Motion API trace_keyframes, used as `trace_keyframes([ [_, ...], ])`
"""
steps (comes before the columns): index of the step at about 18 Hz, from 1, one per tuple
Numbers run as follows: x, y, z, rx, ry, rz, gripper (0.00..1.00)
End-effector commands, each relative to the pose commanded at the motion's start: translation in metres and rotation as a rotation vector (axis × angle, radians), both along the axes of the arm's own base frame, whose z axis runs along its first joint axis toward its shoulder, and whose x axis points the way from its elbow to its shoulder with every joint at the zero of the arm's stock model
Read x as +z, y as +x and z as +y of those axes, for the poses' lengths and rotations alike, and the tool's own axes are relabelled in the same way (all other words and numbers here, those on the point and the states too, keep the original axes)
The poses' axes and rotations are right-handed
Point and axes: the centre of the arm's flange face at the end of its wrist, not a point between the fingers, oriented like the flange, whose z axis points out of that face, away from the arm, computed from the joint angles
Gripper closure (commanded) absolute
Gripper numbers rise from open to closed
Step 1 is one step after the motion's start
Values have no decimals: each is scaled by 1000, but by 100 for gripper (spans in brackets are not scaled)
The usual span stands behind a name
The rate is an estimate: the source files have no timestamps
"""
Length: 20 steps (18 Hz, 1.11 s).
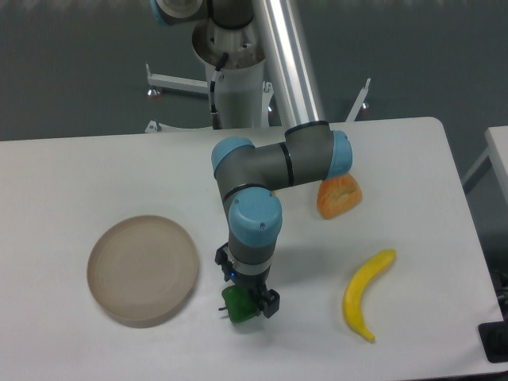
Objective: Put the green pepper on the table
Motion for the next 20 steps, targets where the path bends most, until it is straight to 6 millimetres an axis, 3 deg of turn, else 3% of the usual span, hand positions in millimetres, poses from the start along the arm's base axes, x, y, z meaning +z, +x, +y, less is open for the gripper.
trace_keyframes([
  [3,29,-13,-32,-4,15,24,0],
  [6,65,-42,-69,-24,34,55,0],
  [9,76,-61,-93,-94,3,47,0],
  [11,93,-71,-112,-134,-11,48,0],
  [13,92,-81,-122,-173,-28,38,0],
  [20,89,-88,-139,-266,-156,67,0],
])
